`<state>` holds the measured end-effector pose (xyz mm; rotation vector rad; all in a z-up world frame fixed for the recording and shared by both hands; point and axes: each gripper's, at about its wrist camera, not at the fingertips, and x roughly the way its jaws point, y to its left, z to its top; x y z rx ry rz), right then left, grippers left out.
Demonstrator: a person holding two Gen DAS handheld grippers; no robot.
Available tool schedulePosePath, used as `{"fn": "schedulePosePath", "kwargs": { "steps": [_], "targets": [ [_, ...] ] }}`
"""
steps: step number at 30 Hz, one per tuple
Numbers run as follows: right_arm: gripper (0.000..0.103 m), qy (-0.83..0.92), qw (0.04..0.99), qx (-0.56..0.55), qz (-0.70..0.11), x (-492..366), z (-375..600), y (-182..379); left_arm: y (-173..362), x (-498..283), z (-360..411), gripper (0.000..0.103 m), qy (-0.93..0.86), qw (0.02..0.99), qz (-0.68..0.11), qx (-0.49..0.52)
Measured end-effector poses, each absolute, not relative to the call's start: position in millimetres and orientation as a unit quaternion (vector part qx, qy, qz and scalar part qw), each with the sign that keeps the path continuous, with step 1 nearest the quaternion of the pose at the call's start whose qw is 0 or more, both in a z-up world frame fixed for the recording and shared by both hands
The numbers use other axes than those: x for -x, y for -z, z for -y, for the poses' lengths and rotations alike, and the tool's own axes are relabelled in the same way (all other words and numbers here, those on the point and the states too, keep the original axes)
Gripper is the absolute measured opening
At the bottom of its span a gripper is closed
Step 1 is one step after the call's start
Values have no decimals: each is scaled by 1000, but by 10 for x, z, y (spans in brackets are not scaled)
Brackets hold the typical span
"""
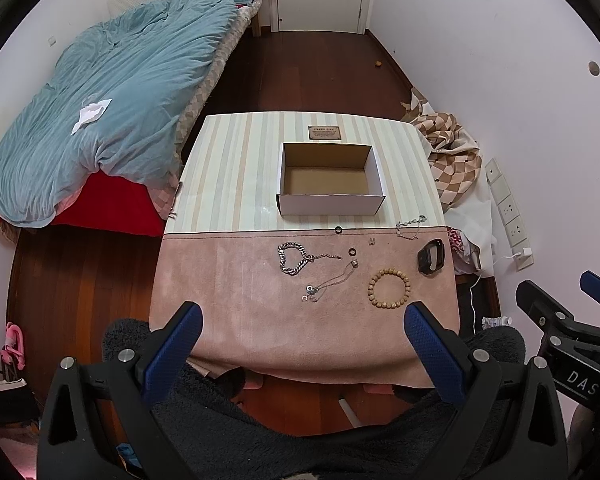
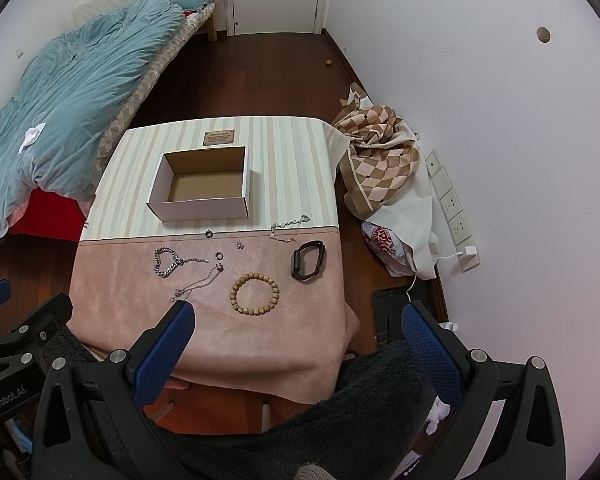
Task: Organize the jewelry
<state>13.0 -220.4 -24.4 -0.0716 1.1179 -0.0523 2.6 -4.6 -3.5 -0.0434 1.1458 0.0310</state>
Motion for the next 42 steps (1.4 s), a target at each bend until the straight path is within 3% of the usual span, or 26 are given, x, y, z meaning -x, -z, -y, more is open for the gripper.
{"fn": "schedulePosePath", "kwargs": {
  "steps": [29,38,42],
  "targets": [
    [103,22,851,13,-525,-263,2294,312,74,-217,149,103,-15,849,-529,11],
    [101,59,821,-18,-568,-923,2819,1241,1025,-869,431,102,0,825,-565,-32],
    [87,69,807,-7,-587,-1175,3028,1814,1647,-1070,585,102,21,788,-615,-18]
  ]
}}
